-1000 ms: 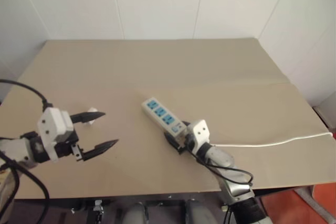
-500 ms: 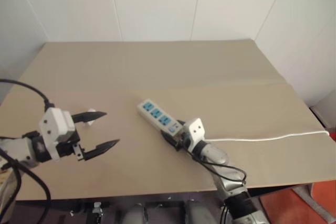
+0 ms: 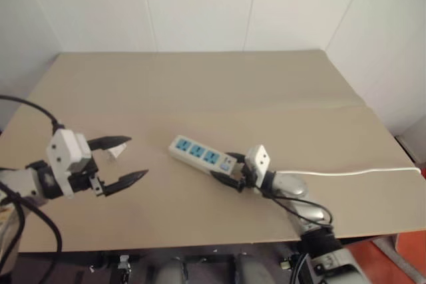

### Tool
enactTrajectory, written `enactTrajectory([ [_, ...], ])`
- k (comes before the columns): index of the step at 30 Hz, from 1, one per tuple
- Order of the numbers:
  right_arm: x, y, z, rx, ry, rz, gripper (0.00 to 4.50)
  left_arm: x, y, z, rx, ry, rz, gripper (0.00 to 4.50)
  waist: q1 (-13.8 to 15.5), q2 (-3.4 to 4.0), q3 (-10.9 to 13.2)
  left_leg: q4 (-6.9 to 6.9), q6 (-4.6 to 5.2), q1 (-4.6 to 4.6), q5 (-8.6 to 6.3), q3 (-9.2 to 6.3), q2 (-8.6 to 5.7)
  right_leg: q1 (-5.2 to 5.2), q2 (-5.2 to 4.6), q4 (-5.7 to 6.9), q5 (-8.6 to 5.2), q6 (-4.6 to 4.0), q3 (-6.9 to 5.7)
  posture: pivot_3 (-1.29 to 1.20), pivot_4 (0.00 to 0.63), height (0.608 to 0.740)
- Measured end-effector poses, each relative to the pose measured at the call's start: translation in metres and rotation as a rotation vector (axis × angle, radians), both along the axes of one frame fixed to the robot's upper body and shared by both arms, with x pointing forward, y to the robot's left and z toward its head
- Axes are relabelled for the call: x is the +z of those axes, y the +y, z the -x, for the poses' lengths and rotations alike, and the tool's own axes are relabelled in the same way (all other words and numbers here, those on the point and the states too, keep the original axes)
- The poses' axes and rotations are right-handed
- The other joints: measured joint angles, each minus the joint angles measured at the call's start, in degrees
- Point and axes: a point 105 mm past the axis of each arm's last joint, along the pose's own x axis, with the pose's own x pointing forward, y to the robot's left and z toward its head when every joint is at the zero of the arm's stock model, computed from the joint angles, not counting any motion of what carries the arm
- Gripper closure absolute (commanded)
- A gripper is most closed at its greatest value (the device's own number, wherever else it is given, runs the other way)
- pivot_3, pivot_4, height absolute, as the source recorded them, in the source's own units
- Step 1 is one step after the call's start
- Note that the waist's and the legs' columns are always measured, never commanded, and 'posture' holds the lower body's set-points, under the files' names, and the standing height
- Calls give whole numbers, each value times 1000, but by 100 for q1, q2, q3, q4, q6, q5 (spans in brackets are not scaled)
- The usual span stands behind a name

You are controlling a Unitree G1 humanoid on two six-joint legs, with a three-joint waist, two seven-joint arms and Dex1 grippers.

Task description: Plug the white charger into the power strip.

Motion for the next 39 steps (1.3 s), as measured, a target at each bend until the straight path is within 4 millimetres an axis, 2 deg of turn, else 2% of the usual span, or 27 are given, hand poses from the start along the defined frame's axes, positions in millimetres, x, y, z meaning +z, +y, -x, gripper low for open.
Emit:
enactTrajectory([
  [3, 1, -4, 9, 119, -1, 41, 1080, 0, -1, -2, 2, 4, 8, 0, -6, 1, 0, -1, 3, -10, -4, 0, 0, -8, -2, -3, -1, 1, 0, 0, 150, 740],
  [8, -15, -7, 19, 247, 23, 104, 1080, -6, 2, -9, 53, 28, 19, 0, -3, 0, 0, 0, 2, -9, -4, 0, 0, -9, -3, -1, -1, 1, 0, 0, 150, 740],
  [14, -23, -1, 13, 286, -1, 106, 1080, 2, 5, -24, 108, 46, 43, 0, -45, 1, 0, -1, 2, -3, -4, -1, 0, -7, -1, 3, 0, 1, 1, 0, 150, 740],
  [19, -26, 2, 10, 297, -24, 97, 1080, 29, 1, -38, 98, 66, 131, 0, -51, -1, 0, 2, 2, 8, -4, -6, -1, 4, -1, 8, 0, 1, -3, 0, 150, 740],
  [22, -28, 2, 10, 306, -30, 100, 1080, 61, 10, -65, 215, 129, 169, 0, -46, -4, -1, 7, 2, 25, -3, -15, -3, 17, 6, 20, 0, 3, -8, 0, 150, 740],
  [24, -28, 4, 10, 312, -36, 99, 1080, 74, 19, -78, 316, 216, 157, 0, -67, -2, -1, 5, 3, 34, -3, -12, -6, 18, 9, 23, -1, 5, 1, 0, 150, 740],
  [27, -28, 5, 11, 323, -44, 101, 1080, 72, 26, -98, 488, 433, -36, 0, -67, -3, 0, 2, 2, 31, -3, -9, -13, 16, 17, 30, -10, 18, 6, 0, 150, 740],
  [29, -28, 4, 12, 324, -48, 101, 1080, 69, 30, -112, 609, 571, -89, 0, -48, -2, 1, 5, 2, 22, -4, -18, -10, 10, 24, 39, -19, 23, 1, 0, 150, 740],
  [32, -27, 7, 13, 329, -56, 100, 1080, 59, 35, -123, 755, 748, -183, 0, -67, -1, 1, 2, 2, 14, -4, -15, -9, -3, 30, 42, -26, 23, 4, 0, 150, 740],
  [35, -25, 9, 15, 330, -68, 101, 1080, 49, 36, -129, 798, 832, -273, 0, -89, 2, 3, 1, 2, -2, -3, -12, -6, -29, 32, 56, -34, 22, 7, 0, 150, 740],
  [39, -24, 9, 17, 314, -78, 97, 1080, 25, 45, -134, 853, 929, -316, 0, -78, 0, 4, 8, 1, -46, -1, -14, -4, -85, 33, 86, -36, 20, 8, 0, 150, 740],
])
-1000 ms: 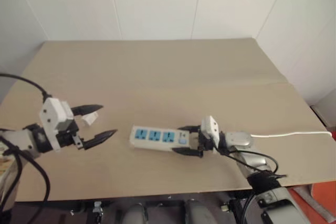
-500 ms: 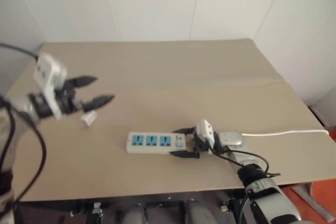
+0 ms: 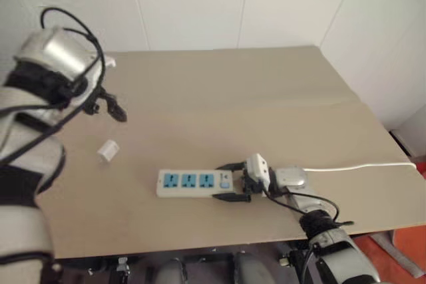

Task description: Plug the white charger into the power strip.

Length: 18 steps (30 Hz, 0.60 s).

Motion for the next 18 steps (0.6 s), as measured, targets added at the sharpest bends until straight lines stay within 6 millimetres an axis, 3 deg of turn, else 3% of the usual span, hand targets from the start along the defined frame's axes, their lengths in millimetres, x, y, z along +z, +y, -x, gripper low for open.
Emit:
enactTrajectory([
  [18, -1, -2, 8, -86, 20, -19, 1080, -87, 26, 11, 12, 215, -68, 0, 27, -13, 5, 3, 0, -5, 0, -5, -6, 6, -11, -1, 0, 1, -3, 0, 150, 740],
])
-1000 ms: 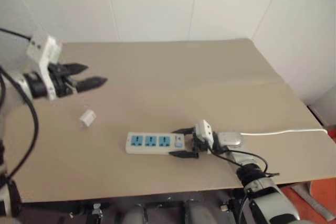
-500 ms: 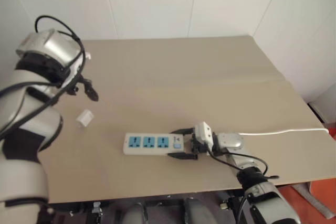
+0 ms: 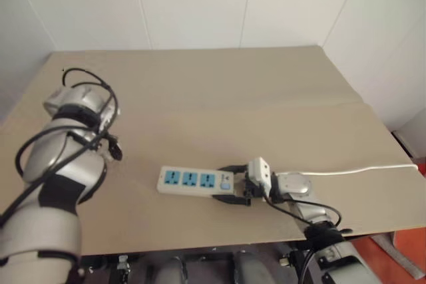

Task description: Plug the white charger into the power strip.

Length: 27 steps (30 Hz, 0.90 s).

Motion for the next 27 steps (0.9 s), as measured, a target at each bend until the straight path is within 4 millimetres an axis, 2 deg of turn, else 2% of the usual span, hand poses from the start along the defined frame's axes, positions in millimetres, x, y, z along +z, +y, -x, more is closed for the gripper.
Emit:
enactTrajectory([
  [20, -2, 0, 6, -53, 28, -8, 1080, 0, -16, -25, -52, -155, -7, 0, 20, -4, -2, 0, 0, 8, 0, 2, -5, 8, -8, 6, 0, 0, -2, 0, 150, 740],
  [21, -2, 0, 6, -58, 31, -9, 1080, 0, -17, -26, -57, -155, -6, 400, 21, -4, -3, 0, 0, 10, 0, 2, -5, 8, -8, 7, 0, 0, -2, 0, 150, 740],
  [23, -2, 0, 7, -63, 35, -9, 1080, 0, -19, -26, -59, -156, 1, 857, 24, -4, -3, 0, 0, 12, 0, 2, -5, 10, -8, 7, 0, 0, -2, 0, 150, 740],
  [27, -3, -1, 8, -72, 36, -11, 1080, -1, -25, -27, -82, -154, 22, 2113, 26, -4, -3, 0, 0, 11, 0, 2, -5, 11, -8, 8, 0, 0, -2, 0, 150, 740],
])
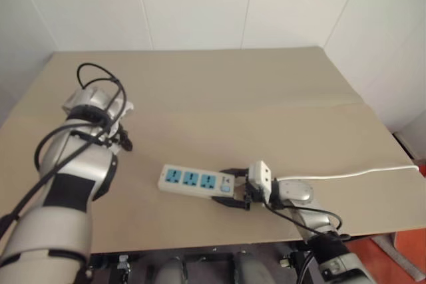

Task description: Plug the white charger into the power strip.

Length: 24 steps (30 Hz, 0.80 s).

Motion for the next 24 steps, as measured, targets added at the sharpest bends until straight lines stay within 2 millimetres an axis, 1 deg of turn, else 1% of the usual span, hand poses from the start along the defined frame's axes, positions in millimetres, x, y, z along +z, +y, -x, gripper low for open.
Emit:
enactTrajectory([
  [4, 0, 0, 1, -7, -2, -1, 1080, 0, -3, 0, -15, 5, 3, 3340, -4, 0, 0, 0, 0, 1, 0, 0, 0, 0, 0, 0, 0, 0, 0, 0, 150, 740],
  [5, 0, 1, 1, -8, -2, -1, 1080, 0, -2, 0, -15, 6, -3, 3432, -7, 0, 0, 0, 0, 2, 0, 2, 0, 0, 0, 0, 0, 0, 0, 0, 150, 740],
  [11, 0, 0, 1, -26, 2, -5, 1080, 1, -4, -1, -36, 5, 13, 3435, -8, 0, 0, 0, 0, 1, 0, 1, 0, -1, 0, 0, 0, 0, 0, 0, 150, 740],
  [13, 0, 0, 1, -31, 2, -6, 1080, 4, -9, -6, -58, -47, 78, 3435, -1, -1, 0, 1, 0, -1, 0, 0, 1, -2, 0, 1, 0, 0, 0, 0, 150, 740],
  [14, 0, 0, 1, -34, 2, -7, 1080, 10, -14, -11, -76, -96, 123, 3435, 5, -1, 0, 1, 0, -1, 0, -1, 2, -2, 0, 1, 0, 0, -2, 0, 150, 740],
  [16, 0, -1, 0, -40, 2, -8, 1080, 30, -28, -28, -126, -253, 210, 3435, 21, -6, -1, 3, -1, -2, 0, -3, 1, -2, -5, 2, 1, 0, -4, 0, 150, 740],
  [18, -1, 0, 0, -44, 2, -9, 1080, 59, -43, -44, -189, -430, 281, 3435, 21, -8, -2, 3, -2, -1, 1, 0, 1, -2, -10, 4, 1, 0, -4, 0, 150, 740],
  [19, -1, 0, 0, -46, 1, -10, 1080, 76, -52, -52, -220, -542, 326, 3435, 16, -8, -3, 3, -2, 2, 0, 2, 1, -3, -15, 9, 2, 0, -3, 0, 150, 740],
  [20, -1, 0, 0, -47, 1, -10, 1080, 90, -59, -57, -245, -632, 365, 3435, 15, -8, -4, 3, -2, 2, 0, 2, 3, -3, -14, 8, 3, 0, -3, 0, 150, 740],
  [22, -1, 1, -1, -51, 3, -11, 1080, 121, -81, -62, -317, -889, 487, 3435, 17, -4, -9, 1, -4, 11, 0, 3, 6, 0, -23, 16, 3, 0, 0, 0, 150, 740],
  [23, -1, 1, -1, -53, 3, -11, 1080, 129, -90, -61, -348, -975, 545, 3435, 18, -5, -11, 2, -4, 12, 0, 1, 10, -2, -22, 21, 4, -1, 2, 0, 150, 740],
  [24, -1, 2, -2, -54, 3, -12, 1080, 131, -98, -57, -368, -1037, 588, 3435, 10, -4, -14, 3, -5, 13, 0, 2, 10, -5, -22, 21, 6, -2, 4, 0, 150, 740],
])
